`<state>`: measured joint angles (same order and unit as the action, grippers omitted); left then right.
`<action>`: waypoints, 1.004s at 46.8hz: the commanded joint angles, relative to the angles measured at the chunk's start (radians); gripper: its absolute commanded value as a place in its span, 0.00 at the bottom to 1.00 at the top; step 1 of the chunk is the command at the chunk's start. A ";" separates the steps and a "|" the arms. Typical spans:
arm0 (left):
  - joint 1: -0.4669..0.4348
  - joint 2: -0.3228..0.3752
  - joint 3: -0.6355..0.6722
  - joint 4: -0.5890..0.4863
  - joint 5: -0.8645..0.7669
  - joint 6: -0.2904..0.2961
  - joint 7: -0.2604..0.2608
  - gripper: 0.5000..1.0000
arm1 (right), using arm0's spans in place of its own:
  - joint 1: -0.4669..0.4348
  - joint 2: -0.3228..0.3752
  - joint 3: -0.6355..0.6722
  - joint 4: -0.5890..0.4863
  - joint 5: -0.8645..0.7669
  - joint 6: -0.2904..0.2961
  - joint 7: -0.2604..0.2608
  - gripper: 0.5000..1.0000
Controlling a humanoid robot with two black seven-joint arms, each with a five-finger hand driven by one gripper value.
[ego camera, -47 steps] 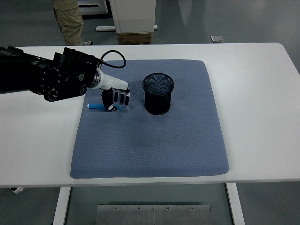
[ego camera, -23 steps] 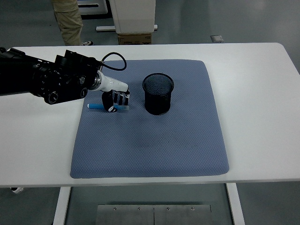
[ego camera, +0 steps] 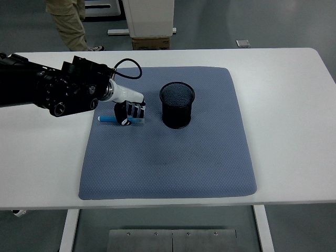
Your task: Left hand places marker in pen holder
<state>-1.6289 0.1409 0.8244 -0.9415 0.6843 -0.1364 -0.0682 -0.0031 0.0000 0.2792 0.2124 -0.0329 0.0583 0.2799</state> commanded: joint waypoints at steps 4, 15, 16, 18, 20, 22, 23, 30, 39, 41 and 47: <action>0.000 -0.001 -0.001 0.000 0.000 -0.002 0.008 0.05 | 0.000 0.000 0.000 -0.001 -0.001 0.000 0.001 1.00; -0.003 0.000 -0.001 0.000 0.000 -0.003 0.008 0.02 | 0.000 0.000 0.000 0.001 0.001 0.000 0.001 1.00; -0.005 0.000 -0.001 0.000 0.000 -0.003 0.008 0.02 | 0.000 0.000 0.000 -0.001 -0.001 0.000 0.001 1.00; -0.006 0.000 -0.001 0.000 -0.002 -0.003 0.008 0.02 | 0.000 0.000 0.000 0.001 0.001 0.000 0.001 1.00; -0.006 0.002 -0.001 0.000 0.000 -0.003 0.008 0.02 | 0.000 0.000 0.000 -0.001 0.001 0.000 0.001 1.00; -0.006 0.002 0.001 0.000 -0.002 -0.003 0.008 0.02 | 0.000 0.000 0.000 -0.001 -0.001 0.000 0.001 1.00; -0.006 0.002 -0.001 0.000 -0.002 -0.003 0.008 0.01 | 0.000 0.000 0.000 0.001 -0.001 0.000 0.001 1.00; -0.009 0.002 -0.001 0.000 -0.002 -0.003 0.008 0.00 | 0.000 0.000 0.000 -0.001 0.001 0.000 0.001 1.00; -0.009 0.002 -0.002 0.000 -0.002 -0.005 0.008 0.00 | 0.000 0.000 0.000 0.001 0.001 0.000 0.001 1.00; -0.009 0.002 -0.002 0.000 -0.003 -0.005 0.008 0.00 | 0.000 0.000 0.000 -0.001 -0.001 0.000 0.001 1.00; -0.011 0.003 -0.007 0.001 -0.009 -0.005 0.008 0.00 | 0.000 0.000 0.000 0.001 0.001 0.000 0.001 1.00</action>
<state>-1.6383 0.1441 0.8222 -0.9419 0.6786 -0.1410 -0.0598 -0.0031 0.0000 0.2792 0.2125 -0.0328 0.0583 0.2807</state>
